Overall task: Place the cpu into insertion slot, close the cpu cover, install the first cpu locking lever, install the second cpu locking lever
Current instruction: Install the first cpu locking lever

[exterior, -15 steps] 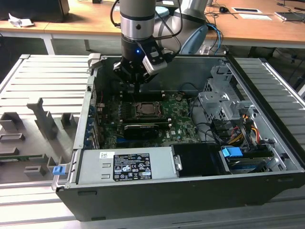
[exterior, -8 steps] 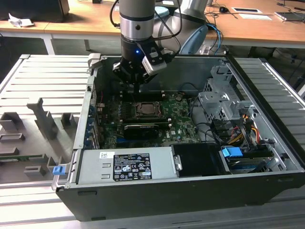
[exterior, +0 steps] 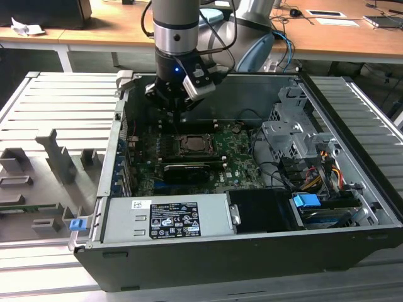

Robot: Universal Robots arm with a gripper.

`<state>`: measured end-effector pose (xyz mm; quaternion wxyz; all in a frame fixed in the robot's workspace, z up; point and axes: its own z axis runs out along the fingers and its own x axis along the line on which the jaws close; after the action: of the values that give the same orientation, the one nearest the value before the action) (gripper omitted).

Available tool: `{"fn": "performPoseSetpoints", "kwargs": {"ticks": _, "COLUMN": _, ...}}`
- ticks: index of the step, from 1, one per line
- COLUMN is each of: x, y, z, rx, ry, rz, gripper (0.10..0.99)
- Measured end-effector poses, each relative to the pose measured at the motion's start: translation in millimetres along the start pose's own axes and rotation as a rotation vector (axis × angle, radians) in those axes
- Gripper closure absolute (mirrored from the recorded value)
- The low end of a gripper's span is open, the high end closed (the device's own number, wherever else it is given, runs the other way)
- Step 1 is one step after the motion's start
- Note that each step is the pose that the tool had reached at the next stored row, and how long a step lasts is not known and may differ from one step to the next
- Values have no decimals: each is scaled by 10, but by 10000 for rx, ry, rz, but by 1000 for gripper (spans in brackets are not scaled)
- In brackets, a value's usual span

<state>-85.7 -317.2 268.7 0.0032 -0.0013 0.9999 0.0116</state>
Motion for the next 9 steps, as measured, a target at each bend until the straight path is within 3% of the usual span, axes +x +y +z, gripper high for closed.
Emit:
{"fn": "performPoseSetpoints", "kwargs": {"ticks": 3, "x": 105, "y": 0, "z": 15, "rx": -1, "ry": -1, "rz": -8, "gripper": 980}}
{"fn": "performPoseSetpoints", "kwargs": {"ticks": 9, "x": 187, "y": 0, "z": 40, "rx": -22, "ry": 4, "rz": -209, "gripper": 980}}
